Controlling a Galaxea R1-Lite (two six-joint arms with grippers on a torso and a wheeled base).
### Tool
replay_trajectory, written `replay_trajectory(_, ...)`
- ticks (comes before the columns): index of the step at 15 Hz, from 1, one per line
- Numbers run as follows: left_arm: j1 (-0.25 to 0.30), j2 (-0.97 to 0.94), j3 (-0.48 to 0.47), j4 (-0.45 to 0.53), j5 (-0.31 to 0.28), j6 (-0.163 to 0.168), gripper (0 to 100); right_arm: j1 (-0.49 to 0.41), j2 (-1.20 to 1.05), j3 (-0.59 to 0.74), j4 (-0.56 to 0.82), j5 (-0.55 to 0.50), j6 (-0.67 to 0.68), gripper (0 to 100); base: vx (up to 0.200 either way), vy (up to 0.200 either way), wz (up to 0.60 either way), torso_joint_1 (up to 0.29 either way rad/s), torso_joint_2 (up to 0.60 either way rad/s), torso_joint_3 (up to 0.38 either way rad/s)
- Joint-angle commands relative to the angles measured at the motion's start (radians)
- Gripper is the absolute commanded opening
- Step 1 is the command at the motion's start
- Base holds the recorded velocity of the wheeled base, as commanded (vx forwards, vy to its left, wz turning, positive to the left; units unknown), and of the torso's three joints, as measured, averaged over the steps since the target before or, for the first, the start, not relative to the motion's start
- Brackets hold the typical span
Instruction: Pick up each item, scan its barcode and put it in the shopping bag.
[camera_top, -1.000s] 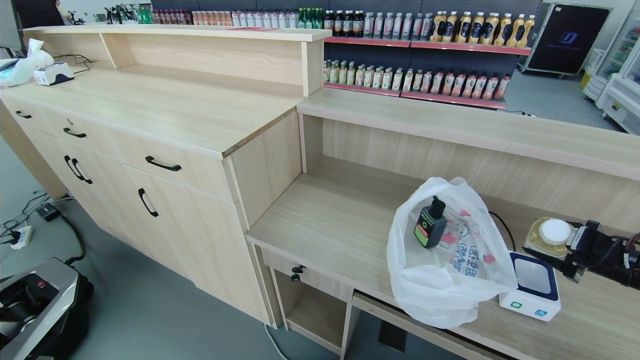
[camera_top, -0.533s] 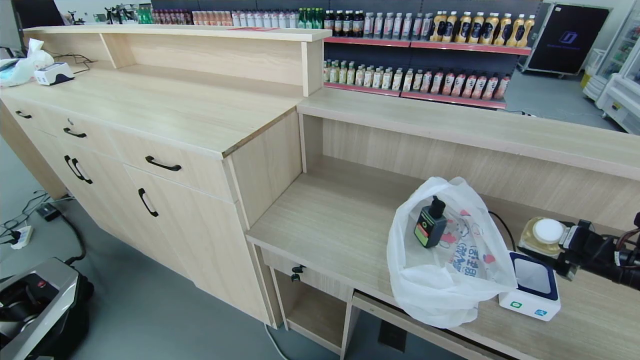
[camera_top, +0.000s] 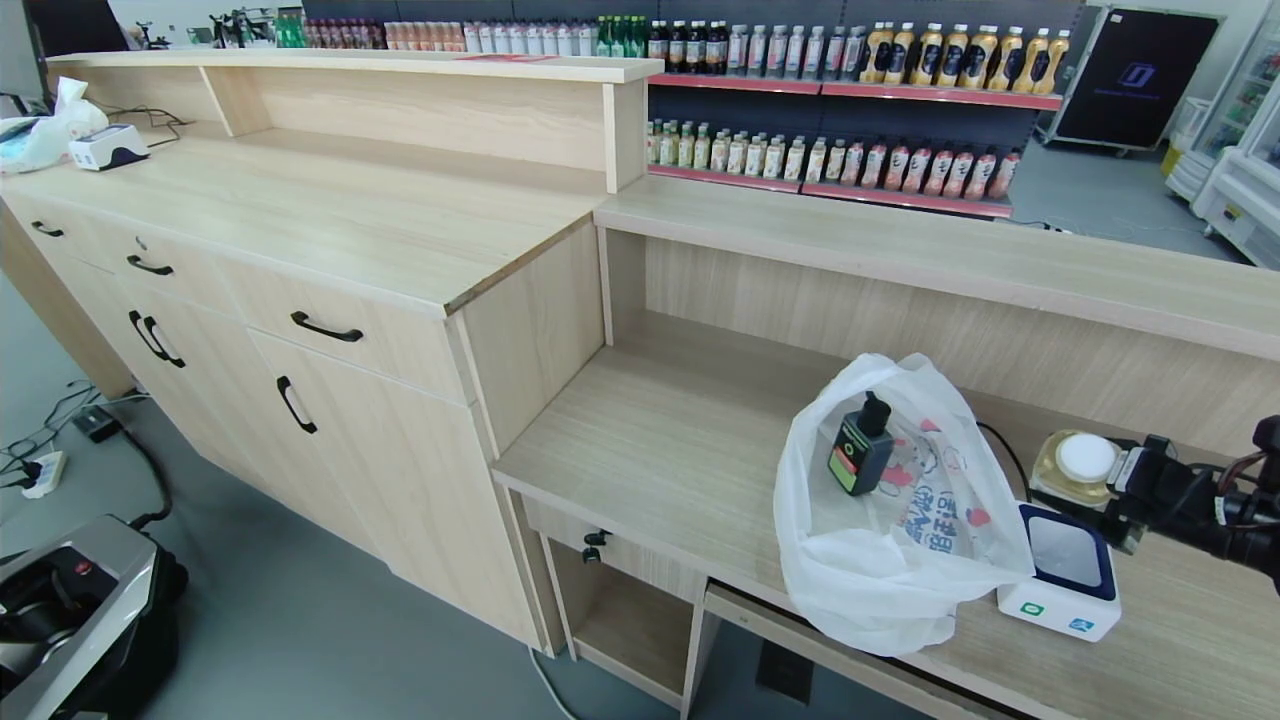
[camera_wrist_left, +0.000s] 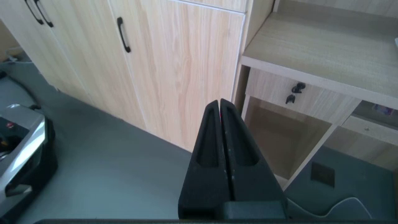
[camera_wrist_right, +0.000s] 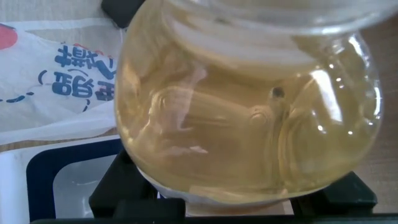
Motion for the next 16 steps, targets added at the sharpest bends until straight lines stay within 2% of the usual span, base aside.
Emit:
replay_trajectory(1, 0.001, 0.000, 0.000, 0.000, 0.000, 0.000, 0, 0.003, 0.003, -0.001, -0.001, -0.001, -0.005, 0, 0.000, 0.000, 0.00, 0.000, 0.00, 0.000)
replay_trajectory(16, 0.001, 0.000, 0.000, 0.000, 0.000, 0.000, 0, -0.003, -0.013, 0.005, 0.010, -0.003, -0.028, 0, 0.000, 0.000, 0.00, 0.000, 0.00, 0.000)
